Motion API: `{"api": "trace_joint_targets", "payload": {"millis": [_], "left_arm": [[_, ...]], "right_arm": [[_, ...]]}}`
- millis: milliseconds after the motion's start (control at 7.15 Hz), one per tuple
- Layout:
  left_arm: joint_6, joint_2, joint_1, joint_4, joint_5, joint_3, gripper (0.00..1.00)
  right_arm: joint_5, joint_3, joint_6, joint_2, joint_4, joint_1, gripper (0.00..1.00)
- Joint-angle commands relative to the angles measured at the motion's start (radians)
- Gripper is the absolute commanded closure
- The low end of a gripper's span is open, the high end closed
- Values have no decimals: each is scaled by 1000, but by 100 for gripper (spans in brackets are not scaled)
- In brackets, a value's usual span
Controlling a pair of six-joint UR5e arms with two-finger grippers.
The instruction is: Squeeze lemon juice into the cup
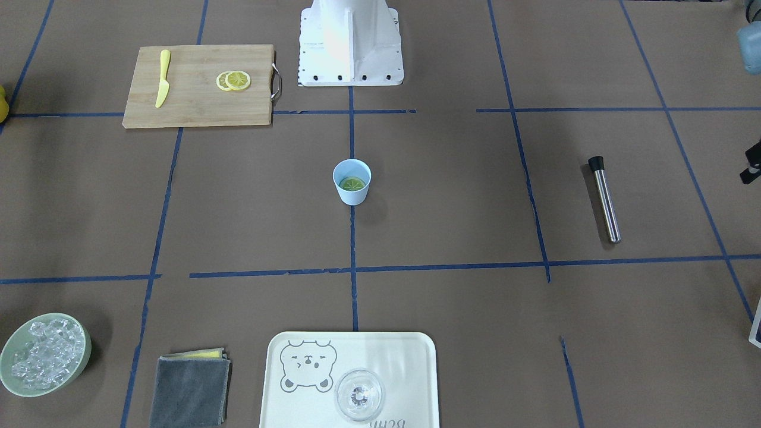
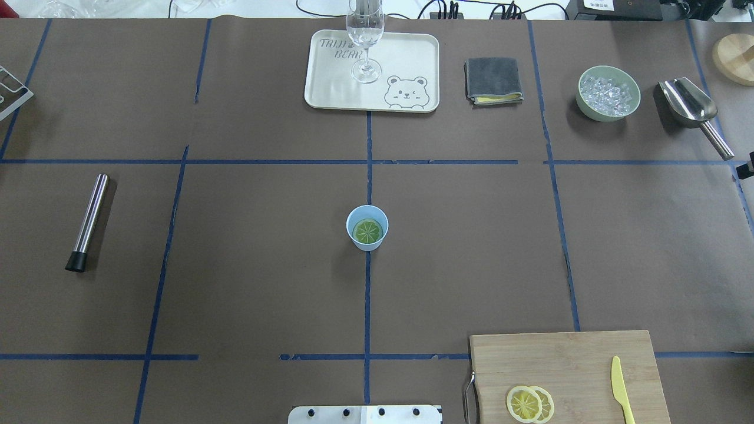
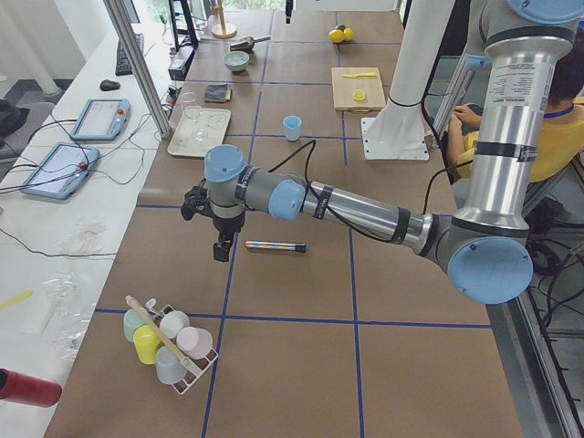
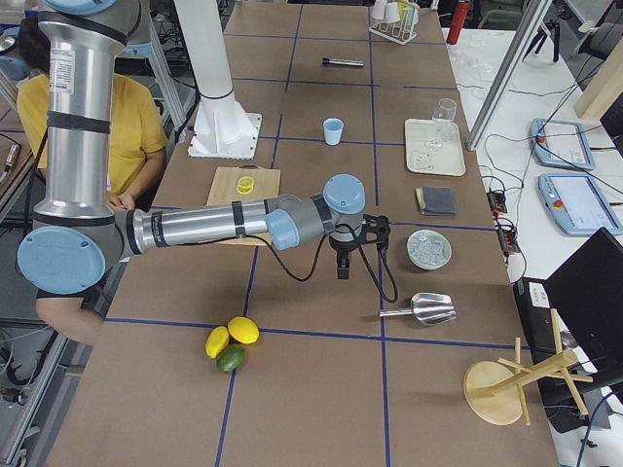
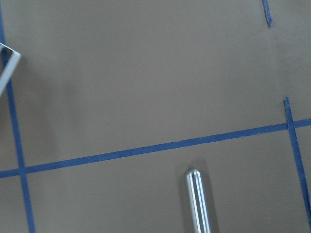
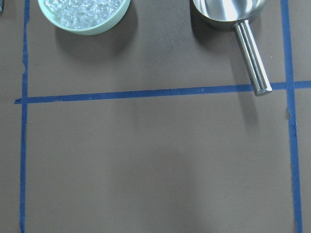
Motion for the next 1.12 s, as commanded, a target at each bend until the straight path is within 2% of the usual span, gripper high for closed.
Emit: {"api": "trace_joint_targets", "payload": {"millis": [0, 140, 280, 559, 839, 979], "left_arm": [[96, 54, -56, 55, -19, -26, 0], [96, 54, -54, 52, -32, -71, 0], [93, 56, -53, 48, -24, -76, 0], [102, 60, -59, 44, -9, -67, 0], [90, 80, -62, 44, -18, -36, 0], [103, 79, -113, 44, -21, 16, 0]], "right_arm": [[6, -36, -181, 149, -219, 39, 0], [15, -42, -198, 199, -333, 35, 0], [20, -21, -236, 221, -352, 45, 0], [34, 15, -238, 215, -355, 43, 0], [11, -8, -238, 229, -355, 26, 0], [-13, -58, -239, 230, -346, 19, 0]]}}
